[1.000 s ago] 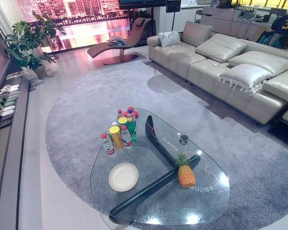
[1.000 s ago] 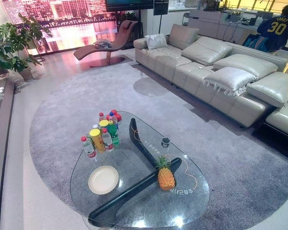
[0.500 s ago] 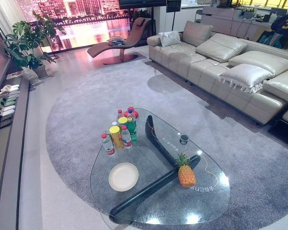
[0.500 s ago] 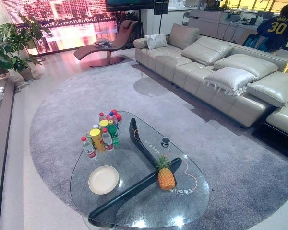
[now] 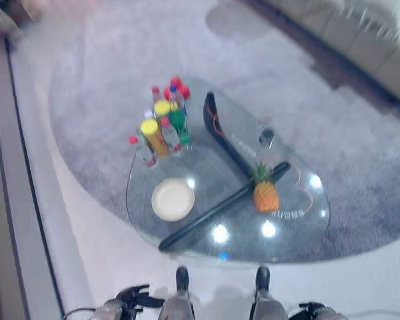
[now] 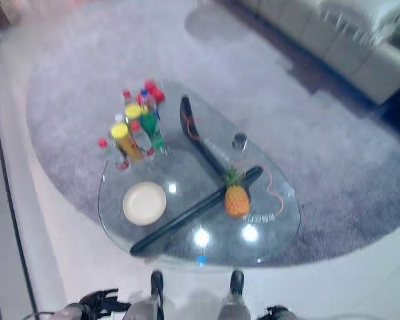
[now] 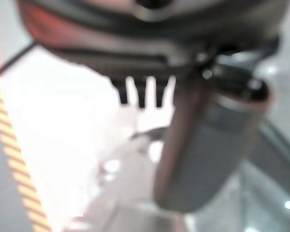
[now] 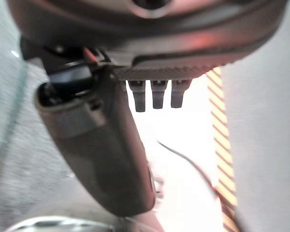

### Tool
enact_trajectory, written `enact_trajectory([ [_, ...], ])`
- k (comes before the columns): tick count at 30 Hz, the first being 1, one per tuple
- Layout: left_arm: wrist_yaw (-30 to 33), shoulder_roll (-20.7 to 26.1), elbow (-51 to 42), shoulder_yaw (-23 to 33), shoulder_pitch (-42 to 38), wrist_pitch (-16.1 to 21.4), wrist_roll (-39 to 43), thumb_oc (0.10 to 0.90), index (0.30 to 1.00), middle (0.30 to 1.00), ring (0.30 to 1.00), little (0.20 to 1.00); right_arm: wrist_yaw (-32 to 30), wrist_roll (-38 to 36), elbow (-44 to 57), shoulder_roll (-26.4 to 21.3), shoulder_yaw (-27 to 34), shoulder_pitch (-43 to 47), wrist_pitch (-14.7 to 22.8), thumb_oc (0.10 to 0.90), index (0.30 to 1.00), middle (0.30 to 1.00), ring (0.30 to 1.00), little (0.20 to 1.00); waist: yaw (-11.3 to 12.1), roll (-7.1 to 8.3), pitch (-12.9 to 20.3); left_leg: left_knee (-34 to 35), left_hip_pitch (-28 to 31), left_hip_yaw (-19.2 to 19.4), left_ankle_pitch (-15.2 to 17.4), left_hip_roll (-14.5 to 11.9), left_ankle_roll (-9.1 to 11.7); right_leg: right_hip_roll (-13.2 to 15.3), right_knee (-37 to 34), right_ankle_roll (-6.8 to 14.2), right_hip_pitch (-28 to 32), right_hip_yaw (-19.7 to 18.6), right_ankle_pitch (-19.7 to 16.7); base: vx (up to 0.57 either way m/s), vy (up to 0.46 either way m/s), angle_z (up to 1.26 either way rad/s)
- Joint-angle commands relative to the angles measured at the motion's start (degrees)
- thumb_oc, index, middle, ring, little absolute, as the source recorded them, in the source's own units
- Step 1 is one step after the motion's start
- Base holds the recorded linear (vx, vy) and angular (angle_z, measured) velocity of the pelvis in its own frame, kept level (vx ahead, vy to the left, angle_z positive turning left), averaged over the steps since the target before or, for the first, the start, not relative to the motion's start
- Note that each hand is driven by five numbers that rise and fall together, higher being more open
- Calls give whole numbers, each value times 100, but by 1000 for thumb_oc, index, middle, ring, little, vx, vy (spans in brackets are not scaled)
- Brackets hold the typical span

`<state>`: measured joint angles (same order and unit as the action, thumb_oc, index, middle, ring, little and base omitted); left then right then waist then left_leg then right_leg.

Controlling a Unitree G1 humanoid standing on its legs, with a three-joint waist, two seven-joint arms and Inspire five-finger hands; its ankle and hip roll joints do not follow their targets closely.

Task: Pick up the fruit to the plate

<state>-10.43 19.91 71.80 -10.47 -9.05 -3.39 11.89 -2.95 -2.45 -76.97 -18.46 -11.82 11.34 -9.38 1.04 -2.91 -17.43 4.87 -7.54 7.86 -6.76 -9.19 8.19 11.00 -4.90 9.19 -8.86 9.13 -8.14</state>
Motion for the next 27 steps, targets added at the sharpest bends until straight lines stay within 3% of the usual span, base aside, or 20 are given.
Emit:
enact_trajectory([
  [1,-125,-232,278,-401,10,-172,-56,800,900,900,900,900,-199,-205,1,-250,-236,223,-201,800,900,900,900,900,12,174,-391,13,-264,-260,264,219,-255,18,-10,20,-305,7,-25,-81,-9,-4],
  [9,-407,-110,78,-531,-391,-17,912,800,900,900,900,900,-440,-623,263,-513,-211,575,212,800,900,900,900,900,35,148,-774,13,-776,-376,133,355,-234,20,-10,-13,-792,32,-130,-58,2,-3],
  [11,-366,-86,-20,-518,-548,199,1371,800,900,900,900,900,-745,-842,374,-586,-168,729,553,800,900,900,900,900,30,129,-897,-17,-923,-410,67,385,-226,34,67,-33,-950,27,-140,-108,15,3],
  [12,-282,-52,-183,-448,-697,346,1835,800,900,900,900,900,-1164,-953,547,-680,-93,908,929,800,900,900,900,900,14,116,-1020,-178,-1129,-422,66,402,-220,68,263,-38,-1175,-10,-107,-137,23,2],
  [14,-224,-12,-324,-391,-776,433,2104,800,900,900,900,900,-1401,-1012,709,-719,-33,976,1035,800,900,900,900,900,-6,114,-1098,-342,-1317,-440,91,426,-217,83,424,-45,-1344,-52,-67,-149,14,5],
  [16,-39,49,-611,-171,-976,788,2855,800,900,900,900,900,-2057,-1030,965,-758,162,1053,1464,800,900,900,900,900,-45,128,-1236,-844,-1891,-452,192,483,-230,175,890,-20,-1879,-113,40,-210,-18,9],
  [22,366,92,-1031,272,-1129,1208,3525,800,900,900,900,900,-2678,-1030,1260,-757,337,1250,1770,800,900,900,900,900,-53,204,-1236,-1615,-2823,-560,351,515,-219,202,1504,-4,-2730,-173,159,-105,-30,14],
  [27,692,127,-1196,402,-1221,1465,3666,800,900,900,900,900,-2806,-1074,1372,-721,357,1369,1863,800,900,900,900,900,-39,307,-1236,-1949,-3200,-602,442,473,-210,174,1752,-3,-3080,-145,211,-72,-56,5],
])
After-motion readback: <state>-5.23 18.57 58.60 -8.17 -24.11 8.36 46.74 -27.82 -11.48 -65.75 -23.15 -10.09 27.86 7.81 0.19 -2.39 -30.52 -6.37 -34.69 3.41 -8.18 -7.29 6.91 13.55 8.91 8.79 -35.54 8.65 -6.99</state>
